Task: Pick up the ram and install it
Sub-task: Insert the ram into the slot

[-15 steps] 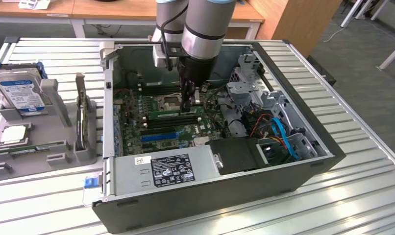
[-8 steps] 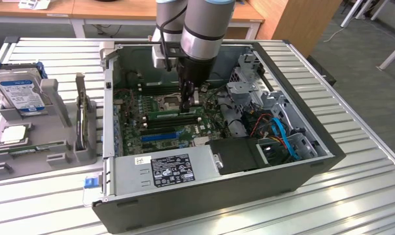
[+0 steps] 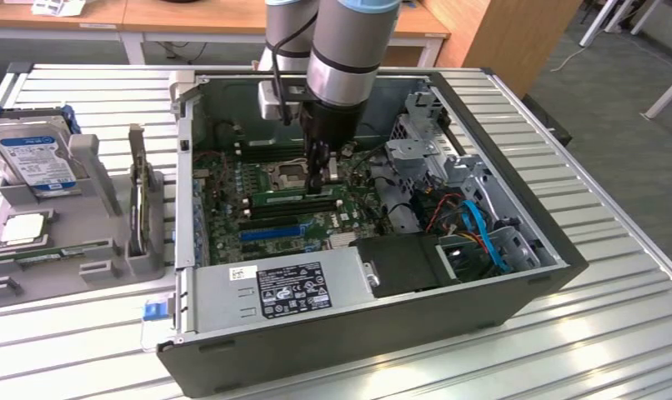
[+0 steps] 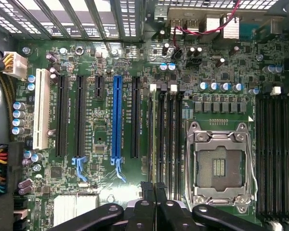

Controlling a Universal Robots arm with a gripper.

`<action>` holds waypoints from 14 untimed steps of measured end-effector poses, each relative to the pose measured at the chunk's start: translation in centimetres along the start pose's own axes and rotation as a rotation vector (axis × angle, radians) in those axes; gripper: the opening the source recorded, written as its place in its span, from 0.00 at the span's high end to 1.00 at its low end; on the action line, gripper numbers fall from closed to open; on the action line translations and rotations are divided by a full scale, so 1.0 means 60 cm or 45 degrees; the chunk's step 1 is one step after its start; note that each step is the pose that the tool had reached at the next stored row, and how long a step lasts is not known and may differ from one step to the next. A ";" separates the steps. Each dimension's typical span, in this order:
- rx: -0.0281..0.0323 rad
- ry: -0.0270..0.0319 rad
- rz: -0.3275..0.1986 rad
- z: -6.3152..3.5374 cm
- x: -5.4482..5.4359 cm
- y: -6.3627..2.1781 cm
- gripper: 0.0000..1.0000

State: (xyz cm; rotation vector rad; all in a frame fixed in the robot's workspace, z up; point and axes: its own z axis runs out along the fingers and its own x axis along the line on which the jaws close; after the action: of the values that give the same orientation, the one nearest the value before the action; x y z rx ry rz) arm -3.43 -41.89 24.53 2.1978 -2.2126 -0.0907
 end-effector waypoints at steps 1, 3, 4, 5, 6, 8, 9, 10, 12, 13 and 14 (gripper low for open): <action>-0.0001 0.0003 0.000 0.000 0.000 0.000 0.88; -0.0001 0.0003 0.000 0.000 0.000 0.000 0.88; 0.0000 0.0001 0.001 0.000 0.000 0.000 0.88; 0.0000 0.0000 0.001 0.000 0.000 0.000 0.88; 0.0000 0.0000 0.002 0.000 0.000 0.001 0.88; 0.0001 -0.0001 0.003 0.001 0.000 0.001 0.88; 0.0001 -0.0003 0.004 0.001 0.000 0.001 0.88; 0.0001 -0.0002 0.005 0.001 0.000 0.001 0.88; 0.0002 -0.0006 0.006 0.001 0.000 0.001 0.88; 0.0003 -0.0008 0.006 0.001 -0.001 0.001 0.88; 0.0002 -0.0006 0.007 0.001 -0.001 0.001 0.88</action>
State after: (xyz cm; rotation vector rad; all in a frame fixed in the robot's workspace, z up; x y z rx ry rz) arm -3.49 -41.82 24.44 2.1920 -2.2188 -0.0909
